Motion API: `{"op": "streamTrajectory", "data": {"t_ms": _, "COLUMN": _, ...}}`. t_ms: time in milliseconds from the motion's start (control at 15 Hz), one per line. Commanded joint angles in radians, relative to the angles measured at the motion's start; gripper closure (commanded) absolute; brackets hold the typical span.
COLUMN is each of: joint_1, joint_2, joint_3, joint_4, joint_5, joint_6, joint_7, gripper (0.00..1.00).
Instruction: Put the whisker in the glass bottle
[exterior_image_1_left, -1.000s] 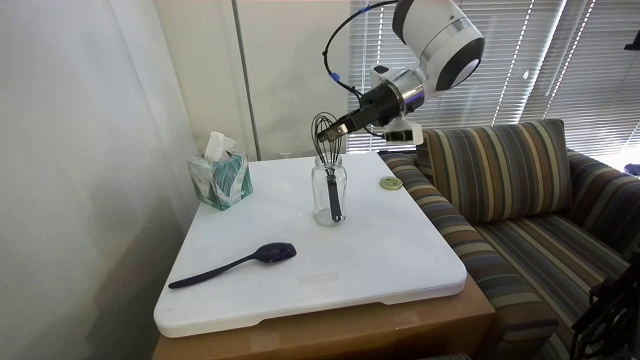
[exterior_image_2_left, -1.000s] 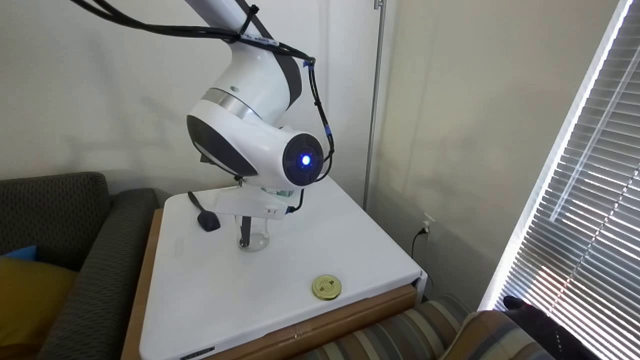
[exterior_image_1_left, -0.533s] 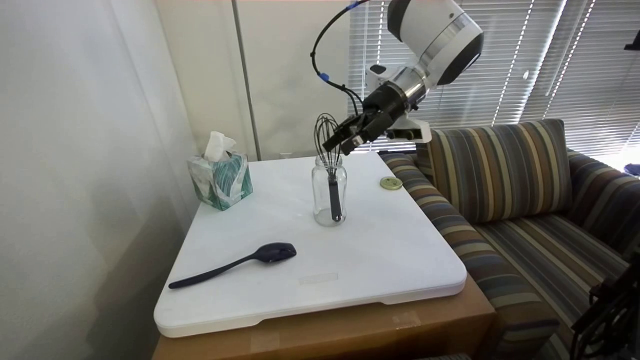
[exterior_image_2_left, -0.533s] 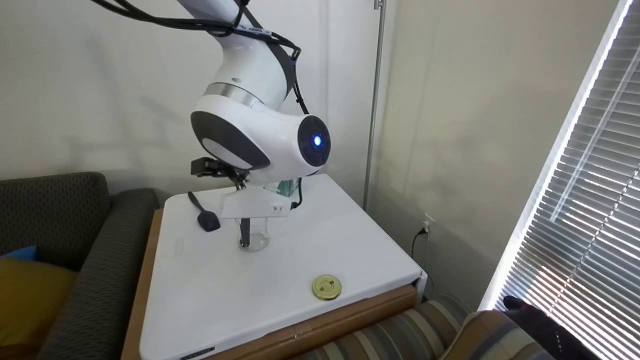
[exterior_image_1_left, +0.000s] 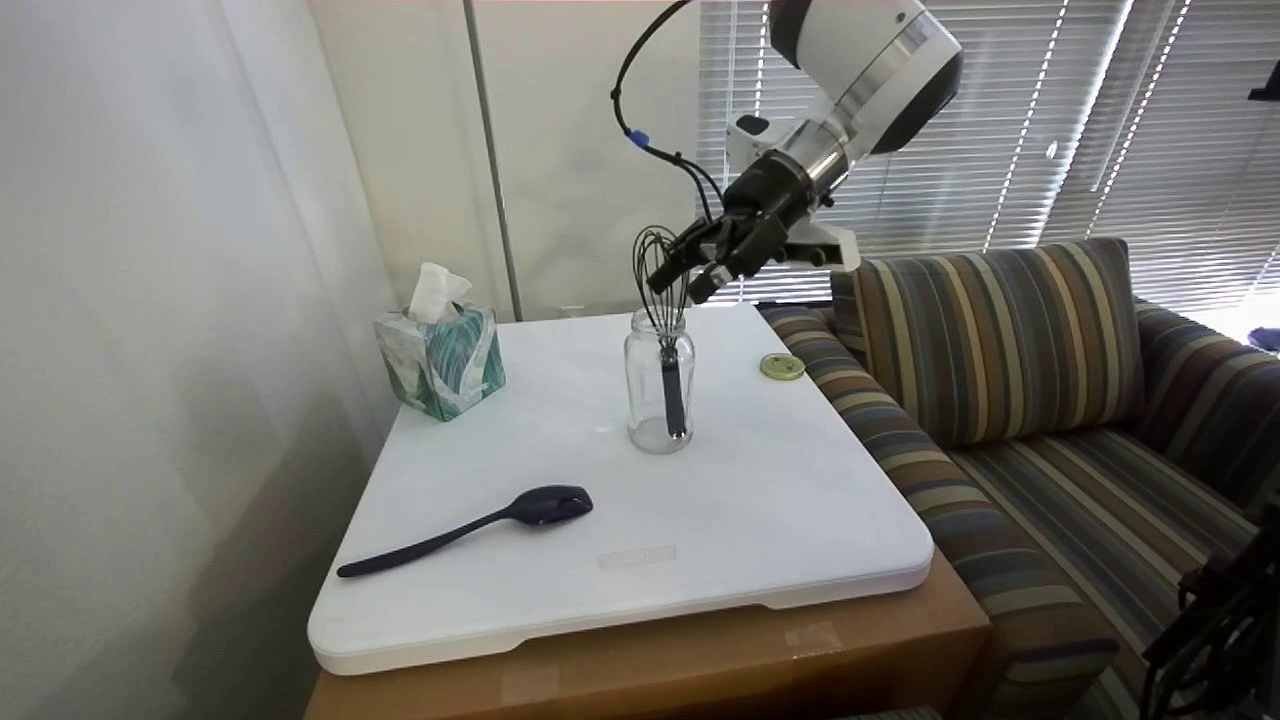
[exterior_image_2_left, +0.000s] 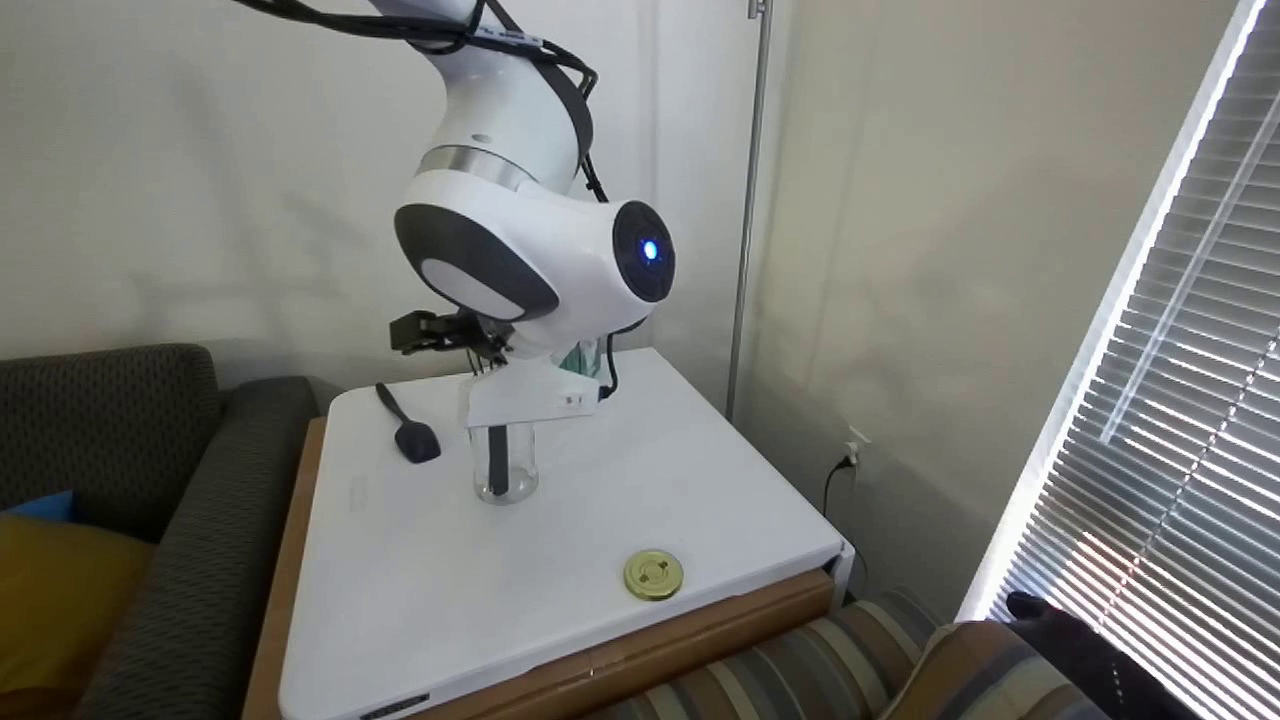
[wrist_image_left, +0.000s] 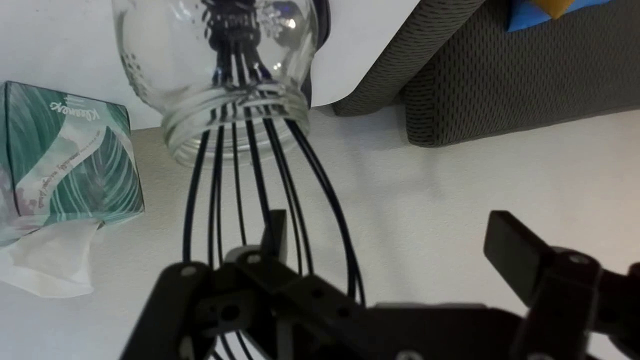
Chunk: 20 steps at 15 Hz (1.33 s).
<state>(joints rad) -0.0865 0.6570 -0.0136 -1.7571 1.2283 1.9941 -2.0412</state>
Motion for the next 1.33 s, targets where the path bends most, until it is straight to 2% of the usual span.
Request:
{"op": "streamTrajectory", "data": {"t_ms": 0, "joint_1": -0.008, "joint_2": -0.017, "joint_3": -0.002, "joint_4": 0.005, "joint_5": -0.04, "joint_6": -0.008, "joint_7": -0.023, "gripper": 0.0}}
{"op": "streamTrajectory", "data": {"t_ms": 467, "joint_1": 0.007, "joint_2": -0.019, "joint_3": -0.011, "joint_4": 0.015, "joint_5": -0.122, "joint_6": 0.063, "joint_7": 0.031, "gripper": 0.0}}
{"op": "streamTrajectory", "data": {"t_ms": 1067, "joint_1": 0.025, "joint_2": -0.033, "joint_3": 0.003, "joint_4": -0.011, "joint_5": -0.131, "joint_6": 0.289, "joint_7": 0.108, "gripper": 0.0}}
{"op": "streamTrajectory", "data": {"t_ms": 1267, "joint_1": 0.055, "joint_2": -0.051, "joint_3": -0.005, "joint_4": -0.04, "joint_5": -0.156, "joint_6": 0.391, "joint_7": 0.171, "gripper": 0.0}}
